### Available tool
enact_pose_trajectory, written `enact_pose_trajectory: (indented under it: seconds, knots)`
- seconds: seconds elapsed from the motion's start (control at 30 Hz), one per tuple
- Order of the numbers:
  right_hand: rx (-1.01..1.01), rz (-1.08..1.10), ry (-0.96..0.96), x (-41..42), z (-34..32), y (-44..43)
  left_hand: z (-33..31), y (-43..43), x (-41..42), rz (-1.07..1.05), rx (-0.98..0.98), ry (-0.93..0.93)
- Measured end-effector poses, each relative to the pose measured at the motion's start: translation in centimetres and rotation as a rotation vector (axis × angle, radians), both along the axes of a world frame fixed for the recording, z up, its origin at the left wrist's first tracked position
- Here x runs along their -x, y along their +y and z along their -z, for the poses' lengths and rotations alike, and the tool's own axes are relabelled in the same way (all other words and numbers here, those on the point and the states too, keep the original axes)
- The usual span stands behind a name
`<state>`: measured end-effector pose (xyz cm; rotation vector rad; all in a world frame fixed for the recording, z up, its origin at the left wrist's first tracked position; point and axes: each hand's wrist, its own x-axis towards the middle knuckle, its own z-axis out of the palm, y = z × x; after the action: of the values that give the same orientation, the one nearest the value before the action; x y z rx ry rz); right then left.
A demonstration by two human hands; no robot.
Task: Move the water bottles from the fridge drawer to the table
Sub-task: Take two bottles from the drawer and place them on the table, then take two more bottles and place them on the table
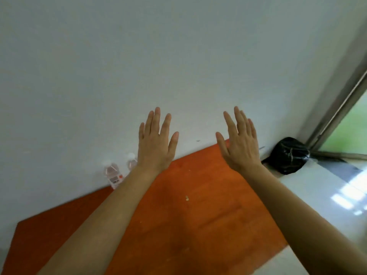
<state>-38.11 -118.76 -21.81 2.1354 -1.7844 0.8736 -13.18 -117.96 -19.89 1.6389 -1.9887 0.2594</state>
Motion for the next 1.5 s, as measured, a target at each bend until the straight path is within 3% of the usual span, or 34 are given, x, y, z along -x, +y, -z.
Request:
enact_pose_trajectory:
  seconds: [0.2, 0.33, 0.6, 0.8, 1.17, 1.5]
  knots:
    - [0.024, 0.35, 0.113, 22.4, -2.8, 14.8, -2.2, 7.2, 21.6, 0.292, 0.01, -0.039]
    - [-0.003, 0.564, 0.084, 34.9, -2.4, 25.1, -2.3, 12.7, 35.2, 0.497, -0.016, -0.07]
    - [-0.027, 0.903, -0.008, 51.4, 0.2, 40.9, -2.2, 21.5, 58.3, 0.872, 0.053, -0.057]
    - [-0.052, 1.136, 0.025, 64.2, 1.5, 50.9, -0.1, 28.2, 76.3, 1.146, 0.043, -0.052]
    - [-0.08, 1.47, 0.053, 84.4, -0.4, 65.7, 0.3, 39.1, 105.9, 1.408, -0.036, -0.171]
    - [-0.183, 1.586, -0.142, 100.2, 4.1, 76.5, 4.3, 48.0, 123.4, 1.481, -0.097, -0.403]
